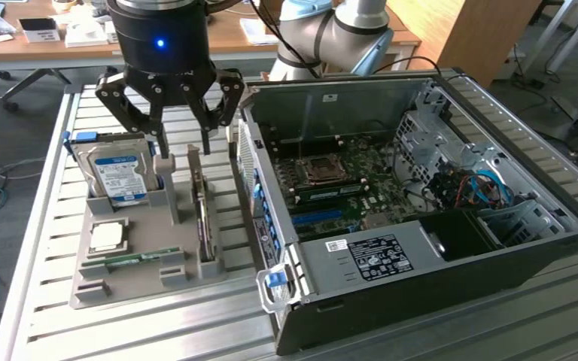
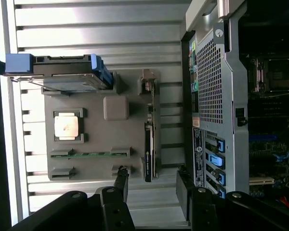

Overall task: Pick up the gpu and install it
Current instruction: 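Pick up the gpu and move the gpu toward the slot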

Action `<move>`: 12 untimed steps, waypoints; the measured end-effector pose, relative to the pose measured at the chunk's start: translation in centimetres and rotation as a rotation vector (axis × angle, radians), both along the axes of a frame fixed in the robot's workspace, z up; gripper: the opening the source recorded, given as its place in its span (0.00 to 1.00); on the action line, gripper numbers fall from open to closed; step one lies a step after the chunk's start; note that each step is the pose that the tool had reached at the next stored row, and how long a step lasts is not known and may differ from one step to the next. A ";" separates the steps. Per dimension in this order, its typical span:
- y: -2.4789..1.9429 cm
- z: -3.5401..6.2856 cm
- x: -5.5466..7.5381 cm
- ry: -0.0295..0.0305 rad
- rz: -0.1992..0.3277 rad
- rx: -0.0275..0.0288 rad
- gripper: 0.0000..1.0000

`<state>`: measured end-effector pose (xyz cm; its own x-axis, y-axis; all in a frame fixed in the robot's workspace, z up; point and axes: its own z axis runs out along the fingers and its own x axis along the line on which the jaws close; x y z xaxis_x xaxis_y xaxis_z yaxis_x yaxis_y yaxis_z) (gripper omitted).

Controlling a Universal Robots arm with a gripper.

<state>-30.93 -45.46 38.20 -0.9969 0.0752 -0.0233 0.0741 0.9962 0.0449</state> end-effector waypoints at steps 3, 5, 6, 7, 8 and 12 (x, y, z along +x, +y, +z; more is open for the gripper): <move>0.00 0.00 0.0 0.0000 0.000 0.0001 0.53; 0.00 0.00 0.0 0.0000 0.000 0.0000 0.53; 0.00 -0.01 0.0 0.0000 0.000 0.0000 0.53; 0.00 -0.04 0.0 -0.0001 0.000 0.0001 0.53; 0.00 -0.11 0.0 -0.0003 0.000 0.0003 0.53; 0.00 -0.55 0.0 0.0000 0.000 0.0000 0.53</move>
